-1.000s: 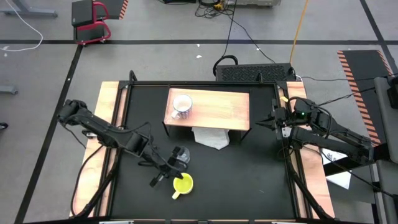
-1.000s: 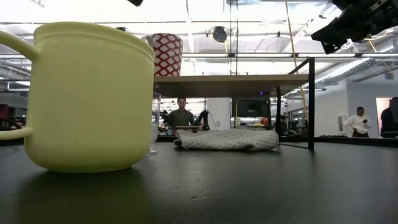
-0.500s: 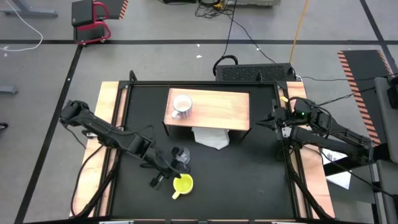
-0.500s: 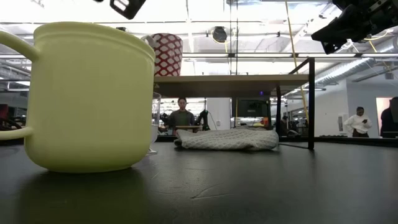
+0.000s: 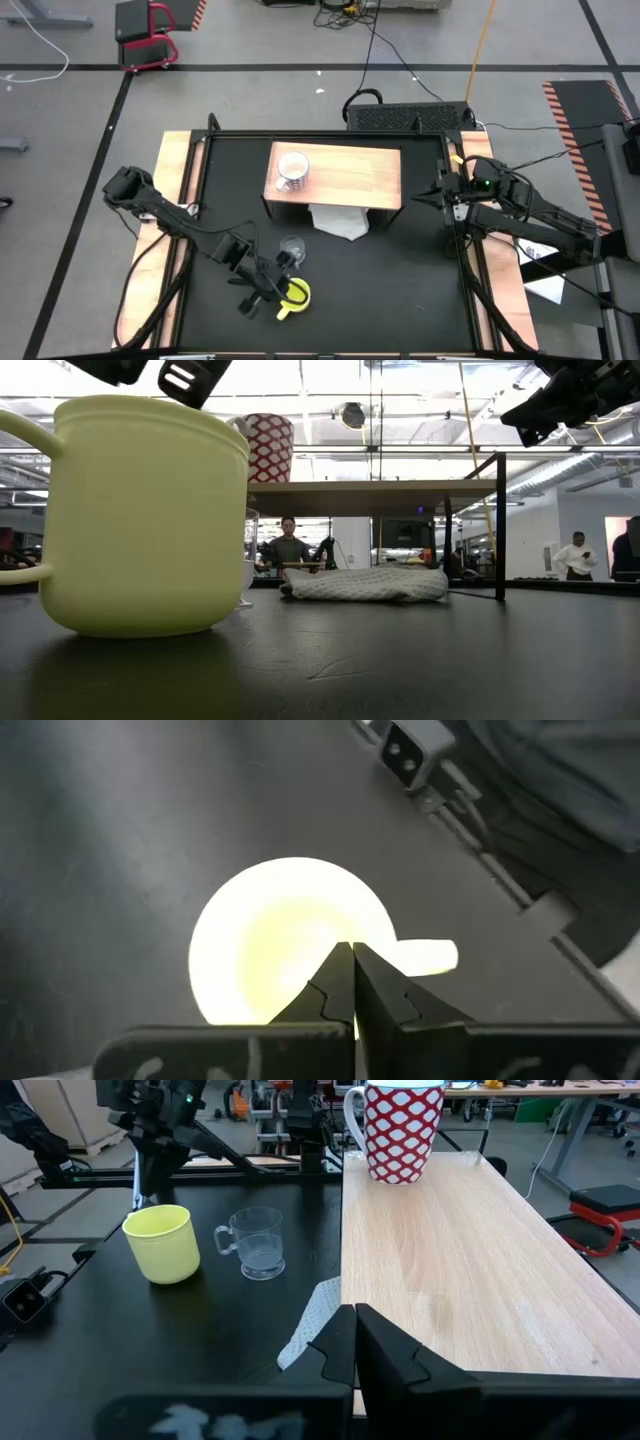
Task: Stack small to large cups/mugs on shelf
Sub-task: Put the yellow mug on the shelf
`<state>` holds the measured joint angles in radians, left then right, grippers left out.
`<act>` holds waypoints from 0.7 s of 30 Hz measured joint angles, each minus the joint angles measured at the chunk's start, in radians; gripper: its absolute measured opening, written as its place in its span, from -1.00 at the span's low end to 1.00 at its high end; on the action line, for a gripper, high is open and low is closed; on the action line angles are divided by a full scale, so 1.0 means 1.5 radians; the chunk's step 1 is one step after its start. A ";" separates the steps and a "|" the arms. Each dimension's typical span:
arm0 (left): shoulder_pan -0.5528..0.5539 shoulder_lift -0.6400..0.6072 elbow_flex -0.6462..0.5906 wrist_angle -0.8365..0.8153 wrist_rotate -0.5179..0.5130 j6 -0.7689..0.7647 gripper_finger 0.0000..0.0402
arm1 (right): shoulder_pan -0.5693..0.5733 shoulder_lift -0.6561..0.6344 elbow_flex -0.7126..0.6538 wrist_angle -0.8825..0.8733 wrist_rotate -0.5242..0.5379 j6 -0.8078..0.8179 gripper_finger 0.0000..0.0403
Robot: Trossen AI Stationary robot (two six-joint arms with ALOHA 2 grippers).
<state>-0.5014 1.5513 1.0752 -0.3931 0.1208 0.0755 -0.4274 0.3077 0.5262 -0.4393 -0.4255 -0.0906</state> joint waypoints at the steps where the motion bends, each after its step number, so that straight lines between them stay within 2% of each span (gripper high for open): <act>1: 0.000 0.000 0.000 -0.001 0.014 -0.001 -1.00 | 0.000 0.000 0.000 0.000 0.000 0.000 -1.00; 12: -0.011 0.000 0.000 -0.019 0.034 -0.006 -1.00 | 0.000 0.000 -0.001 0.000 0.000 0.000 -1.00; 21: -0.012 0.000 0.000 -0.022 0.010 -0.003 -1.00 | 0.000 0.000 -0.001 0.000 0.000 0.000 -1.00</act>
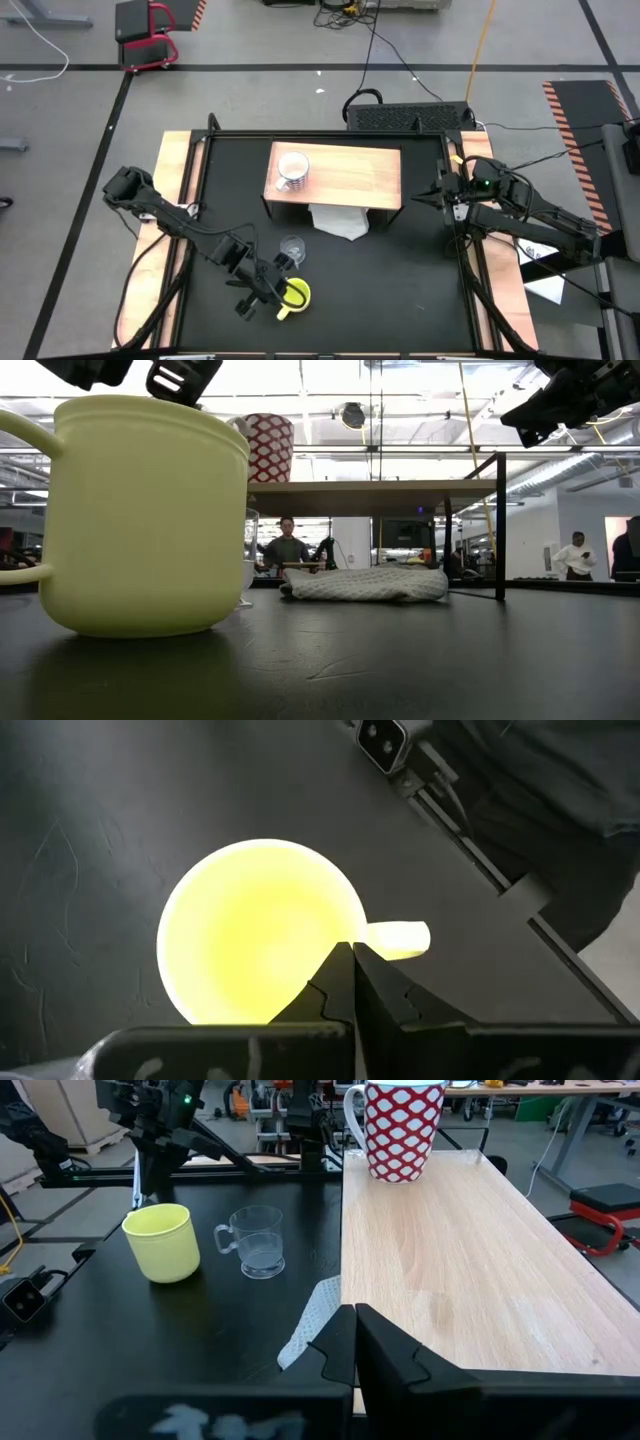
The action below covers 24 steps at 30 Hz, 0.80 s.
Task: Stack small to large cups/mugs on shelf
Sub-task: Put the yellow mug on the shelf
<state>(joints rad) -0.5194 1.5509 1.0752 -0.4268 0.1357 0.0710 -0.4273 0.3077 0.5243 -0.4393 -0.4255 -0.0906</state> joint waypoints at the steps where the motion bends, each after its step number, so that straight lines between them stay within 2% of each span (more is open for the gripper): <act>1: 0.000 0.000 0.000 0.000 0.000 0.001 -1.00 | 0.000 0.000 0.000 0.000 0.000 0.000 -1.00; 10: 0.000 0.000 0.000 0.004 -0.002 -0.002 -0.96 | 0.000 0.000 0.000 0.000 0.000 0.000 -1.00; 24: 0.000 -0.001 0.000 0.006 -0.003 -0.027 -0.58 | 0.000 0.000 0.000 0.000 0.000 0.000 -1.00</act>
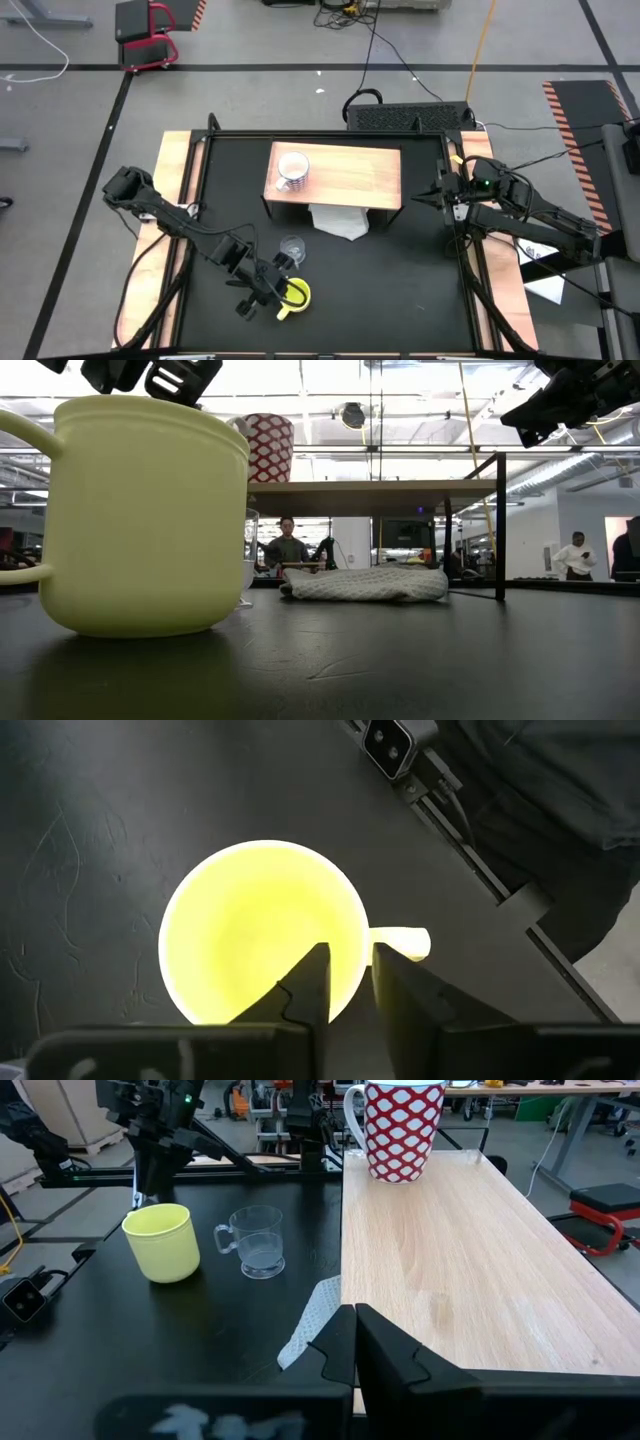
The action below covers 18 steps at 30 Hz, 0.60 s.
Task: Stack small to large cups/mugs on shelf
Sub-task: Put the yellow mug on the shelf
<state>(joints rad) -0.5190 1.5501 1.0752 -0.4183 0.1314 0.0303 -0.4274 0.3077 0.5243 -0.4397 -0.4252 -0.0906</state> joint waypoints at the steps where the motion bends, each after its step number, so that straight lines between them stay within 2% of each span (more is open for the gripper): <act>1: 0.000 0.000 0.000 0.000 0.000 0.000 -0.55 | 0.000 0.000 0.000 0.000 0.000 0.000 -1.00; 11: 0.000 0.000 0.000 0.001 0.000 -0.002 -0.29 | 0.000 0.000 0.000 0.000 0.000 0.000 -1.00; 18: 0.001 0.022 0.000 -0.025 -0.018 0.016 -0.24 | 0.000 0.000 0.000 0.000 0.000 0.000 -1.00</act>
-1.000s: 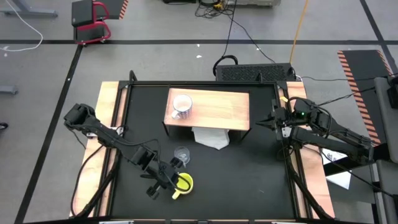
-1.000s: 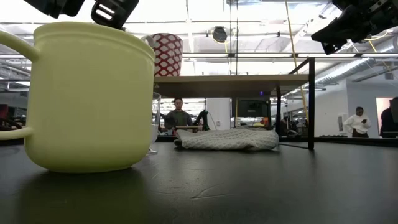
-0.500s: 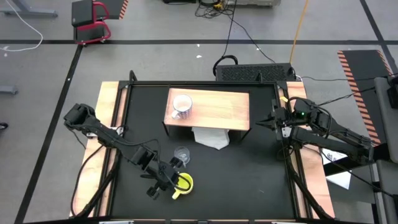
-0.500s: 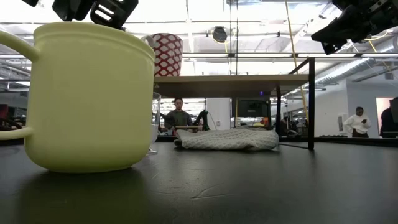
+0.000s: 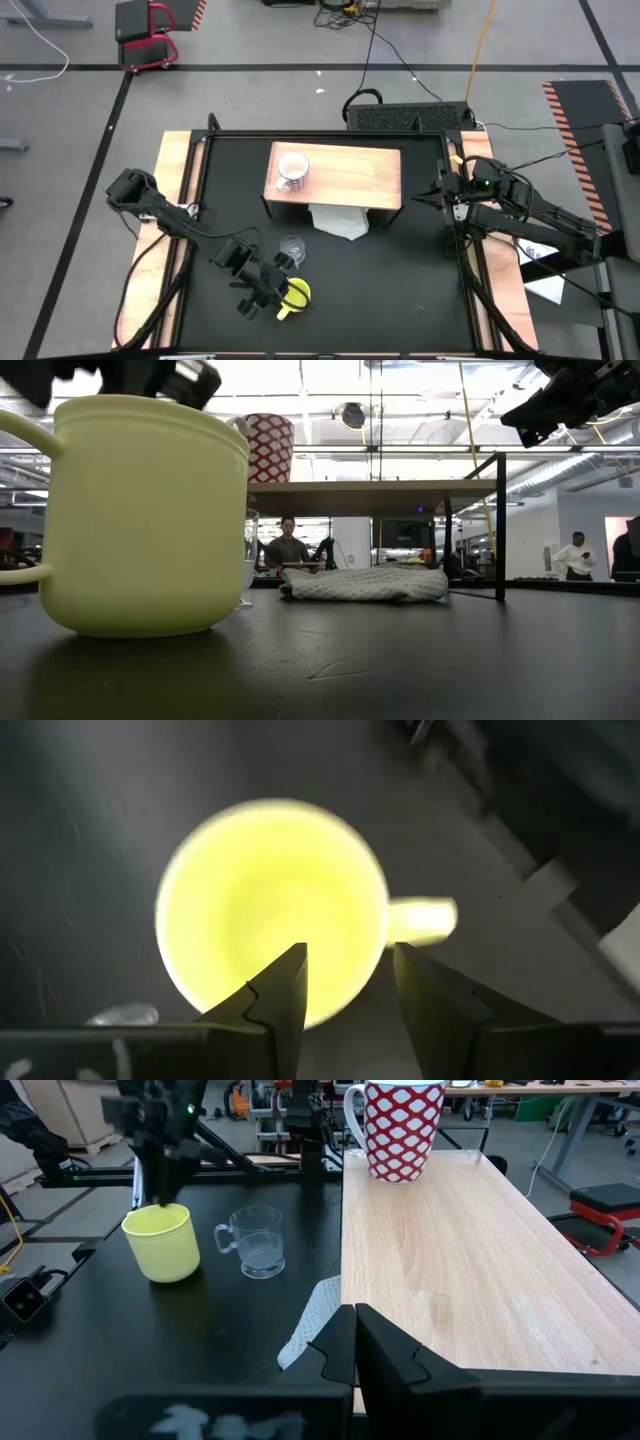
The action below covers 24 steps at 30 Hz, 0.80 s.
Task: Stack small to large cups/mugs on shelf
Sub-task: Put the yellow mug on the shelf
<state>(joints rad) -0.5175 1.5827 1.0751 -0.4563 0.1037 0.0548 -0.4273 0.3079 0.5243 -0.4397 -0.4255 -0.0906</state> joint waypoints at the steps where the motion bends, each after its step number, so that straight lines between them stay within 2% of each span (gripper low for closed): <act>1: 0.000 0.007 0.000 -0.005 0.000 0.003 -0.24 | 0.000 0.000 0.000 0.000 0.000 0.000 -1.00; 7: 0.000 0.038 0.000 -0.005 -0.002 0.007 -0.24 | 0.000 0.000 0.000 0.000 0.000 0.000 -1.00; 24: 0.000 0.038 0.000 -0.002 -0.005 0.000 -0.24 | 0.000 0.000 0.000 0.000 0.000 -0.002 -1.00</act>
<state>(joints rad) -0.5175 1.6394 1.0744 -0.4598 0.0956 0.0543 -0.4272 0.3080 0.5243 -0.4390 -0.4252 -0.0933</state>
